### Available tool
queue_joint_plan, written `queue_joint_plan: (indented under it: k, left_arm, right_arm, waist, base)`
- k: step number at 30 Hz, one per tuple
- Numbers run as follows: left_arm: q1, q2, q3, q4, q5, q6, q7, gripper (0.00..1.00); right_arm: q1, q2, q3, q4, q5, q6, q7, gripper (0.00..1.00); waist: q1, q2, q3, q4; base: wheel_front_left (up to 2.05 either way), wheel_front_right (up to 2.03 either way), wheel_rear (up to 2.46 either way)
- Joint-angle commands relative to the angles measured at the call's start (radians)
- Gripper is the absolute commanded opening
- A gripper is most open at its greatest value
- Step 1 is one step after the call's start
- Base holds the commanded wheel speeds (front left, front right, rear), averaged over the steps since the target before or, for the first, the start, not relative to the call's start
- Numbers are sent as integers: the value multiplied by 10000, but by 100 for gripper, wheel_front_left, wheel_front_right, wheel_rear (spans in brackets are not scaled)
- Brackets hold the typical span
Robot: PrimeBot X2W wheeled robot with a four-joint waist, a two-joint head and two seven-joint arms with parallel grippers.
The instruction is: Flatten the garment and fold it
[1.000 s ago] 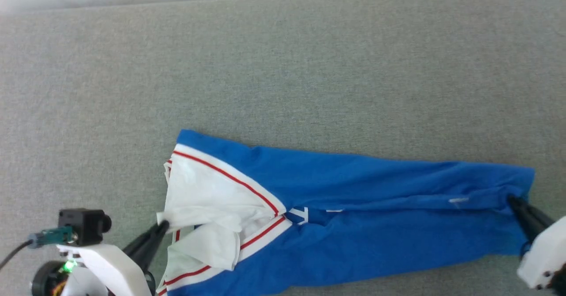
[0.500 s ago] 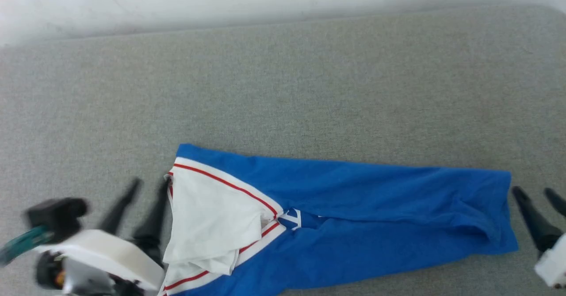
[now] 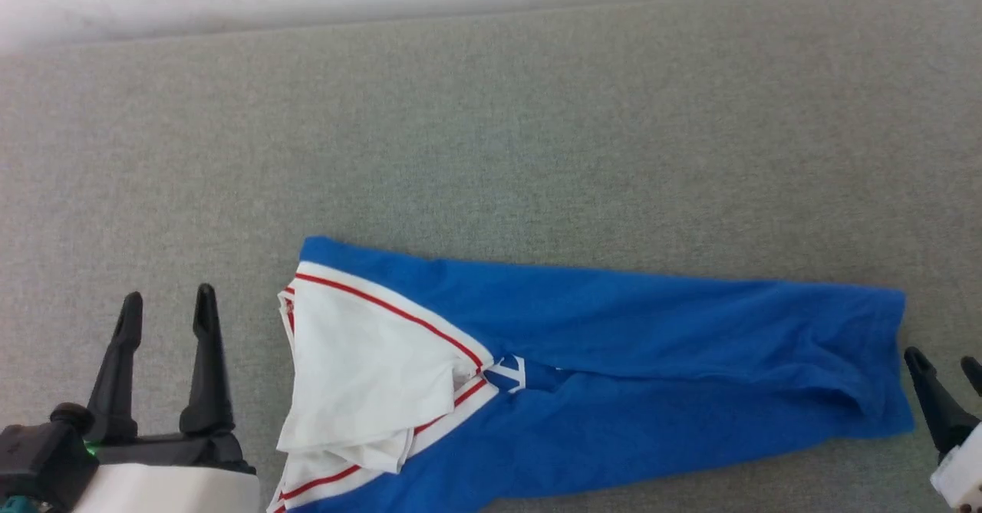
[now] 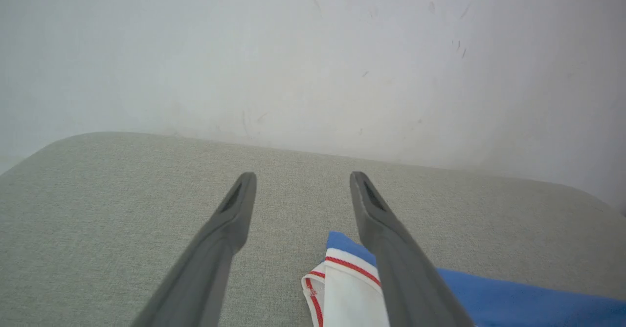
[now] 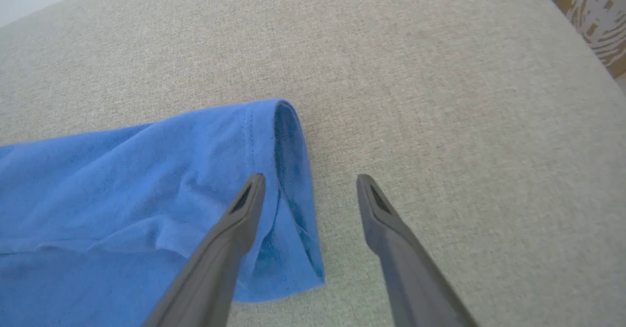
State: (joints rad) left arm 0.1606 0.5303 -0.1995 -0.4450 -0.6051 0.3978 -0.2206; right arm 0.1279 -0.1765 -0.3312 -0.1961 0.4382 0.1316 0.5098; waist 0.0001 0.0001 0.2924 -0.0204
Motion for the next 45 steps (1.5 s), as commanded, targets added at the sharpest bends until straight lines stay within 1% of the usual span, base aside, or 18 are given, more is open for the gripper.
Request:
queue_joint_plan:
  k: [1,6,12,13,14,15,18,22,25,29,32,34,36,39,41,45]
  left_arm:
    - [-101,22,-6,-8,103,-20,-55,100]
    - [-545,116,-150,115,358,-31,32,100]
    - [-867,87,-258,320,378,-56,130,100]
    - [-888,61,-265,355,347,-61,135,100]
    - [-901,43,-273,391,321,-72,134,100]
    - [-906,32,-283,430,301,-85,132,100]
    - [-873,17,-285,545,229,-115,130,100]
    - [-786,59,-196,655,155,-113,120,100]
    - [-685,63,-165,719,116,-89,115,100]
    - [-494,41,-205,816,37,-94,133,100]
    - [-380,-40,-269,891,-48,-111,126,100]
    - [-314,-110,-299,950,-100,-120,101,100]
    - [-255,-182,-344,1017,-147,-146,72,100]
    - [-189,-290,-436,1127,-197,-196,32,100]
    - [-154,-332,-470,1186,-226,-224,13,100]
    - [-109,-352,-535,1285,-254,-267,13,100]
  right_arm:
    - [-186,47,18,49,-47,-9,-1,100]
    - [-569,53,209,601,-129,-9,298,100]
    - [-434,170,603,981,181,-9,1882,100]
    - [-407,204,594,949,205,-9,2074,62]
    - [-405,268,525,912,203,-9,2189,34]
    - [-417,318,468,864,170,-9,2257,0]
    - [-552,437,238,678,-16,-9,2220,0]
    - [-901,328,-265,421,-508,-9,1797,0]
    - [-1143,108,-761,394,-830,-9,1579,0]
    - [-1253,-446,-1348,423,-1209,-9,1584,0]
    - [-1193,-717,-1465,236,-1181,-9,1754,0]
    - [-1168,-665,-1356,-62,-1010,-9,1886,0]
    - [-1125,-585,-1071,-395,-840,-9,2035,0]
    - [-1037,-408,-188,-926,-584,-9,2375,0]
    - [-1044,-306,594,-1291,-430,-9,2649,0]
    - [-1275,-122,2511,-1825,-88,-9,3128,0]
  waist:
    - [-1,-1,363,136]
    - [-1,-1,796,282]
    - [-1,-1,848,372]
    - [-1,-1,837,384]
    - [-1,-1,820,394]
    - [-1,-1,792,402]
    - [-1,-1,643,389]
    - [-1,-1,382,320]
    - [-1,-1,124,267]
    - [-1,-1,-237,266]
    - [-1,-1,-490,334]
    - [-1,-1,-649,390]
    - [-1,-1,-792,471]
    - [-1,-1,-982,639]
    - [-1,-1,-1062,748]
    - [-1,-1,-1194,1021]
  base:
    - [0,0,0]
    - [0,0,0]
    - [0,0,0]
    - [0,0,0]
    - [0,0,0]
    - [0,0,0]
    - [0,0,0]
    - [0,0,0]
    - [0,0,0]
    - [0,0,0]
    - [0,0,0]
    - [0,0,0]
    - [0,0,0]
    - [0,0,0]
    - [0,0,0]
    - [0,0,0]
